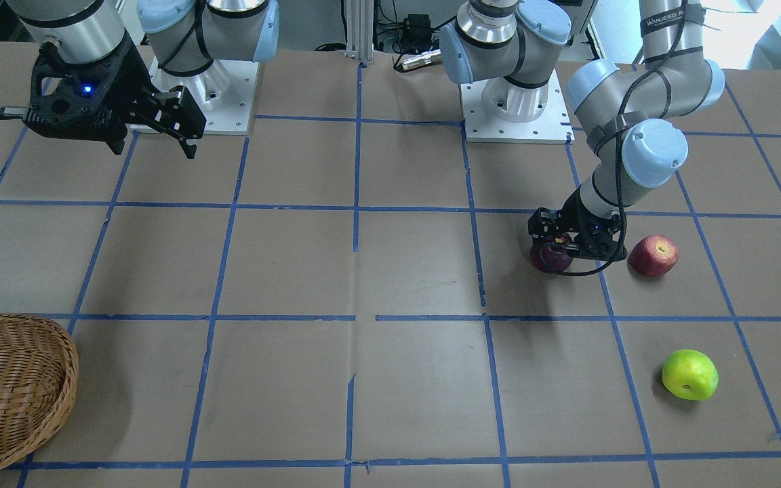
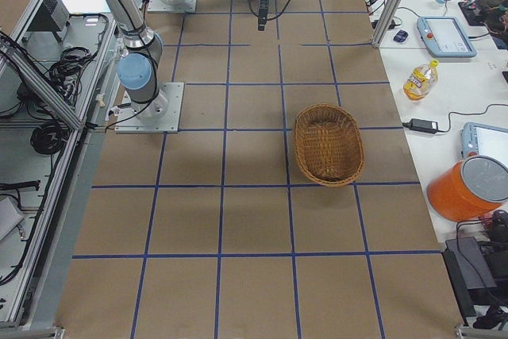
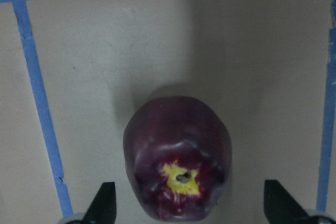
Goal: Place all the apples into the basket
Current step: 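Lower the left gripper and grasp the dark purple-red apple, then carry the dark apple to the table center and release it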
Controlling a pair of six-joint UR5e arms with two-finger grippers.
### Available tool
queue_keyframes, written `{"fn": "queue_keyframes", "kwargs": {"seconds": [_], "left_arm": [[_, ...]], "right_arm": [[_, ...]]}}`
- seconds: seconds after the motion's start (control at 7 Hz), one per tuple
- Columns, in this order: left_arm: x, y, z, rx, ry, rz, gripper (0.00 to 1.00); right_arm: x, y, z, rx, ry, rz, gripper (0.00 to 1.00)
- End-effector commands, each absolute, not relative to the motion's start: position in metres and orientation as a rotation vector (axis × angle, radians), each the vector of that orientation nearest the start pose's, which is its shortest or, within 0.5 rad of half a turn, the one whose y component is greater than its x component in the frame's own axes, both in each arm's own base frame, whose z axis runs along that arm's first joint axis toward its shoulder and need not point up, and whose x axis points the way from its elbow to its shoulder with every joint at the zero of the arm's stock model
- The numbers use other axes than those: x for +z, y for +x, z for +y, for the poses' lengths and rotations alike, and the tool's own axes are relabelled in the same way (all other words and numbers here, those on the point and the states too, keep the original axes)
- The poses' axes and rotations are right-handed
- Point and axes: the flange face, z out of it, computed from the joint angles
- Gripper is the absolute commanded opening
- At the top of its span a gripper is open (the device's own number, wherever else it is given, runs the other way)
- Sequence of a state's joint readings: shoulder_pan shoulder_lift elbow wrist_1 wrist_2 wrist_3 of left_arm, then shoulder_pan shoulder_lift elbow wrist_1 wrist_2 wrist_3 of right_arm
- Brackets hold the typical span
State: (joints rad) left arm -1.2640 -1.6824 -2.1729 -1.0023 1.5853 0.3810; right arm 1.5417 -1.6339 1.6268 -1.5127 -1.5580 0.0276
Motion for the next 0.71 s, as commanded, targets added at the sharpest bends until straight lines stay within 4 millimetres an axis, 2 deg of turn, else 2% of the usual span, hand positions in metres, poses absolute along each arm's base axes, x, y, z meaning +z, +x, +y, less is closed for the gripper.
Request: {"fn": "queue_keyframes", "kwargs": {"seconds": [0.0, 0.14, 0.29, 0.57], "left_arm": [[0.216, 0.004, -0.452, 0.217, 0.082, 3.165, 0.00], [0.226, -0.003, -0.458, 0.176, -0.018, 3.167, 0.00], [0.247, -0.021, -0.474, 0.116, -0.170, 3.188, 0.00], [0.282, -0.111, -0.499, 0.109, -0.294, 3.184, 0.00]], "right_arm": [[0.482, 0.121, -0.462, 0.086, 0.089, 3.127, 1.00], [0.482, 0.121, -0.462, 0.086, 0.089, 3.127, 1.00], [0.482, 0.121, -0.462, 0.086, 0.089, 3.127, 1.00], [0.481, 0.121, -0.463, 0.089, 0.087, 3.125, 1.00]]}}
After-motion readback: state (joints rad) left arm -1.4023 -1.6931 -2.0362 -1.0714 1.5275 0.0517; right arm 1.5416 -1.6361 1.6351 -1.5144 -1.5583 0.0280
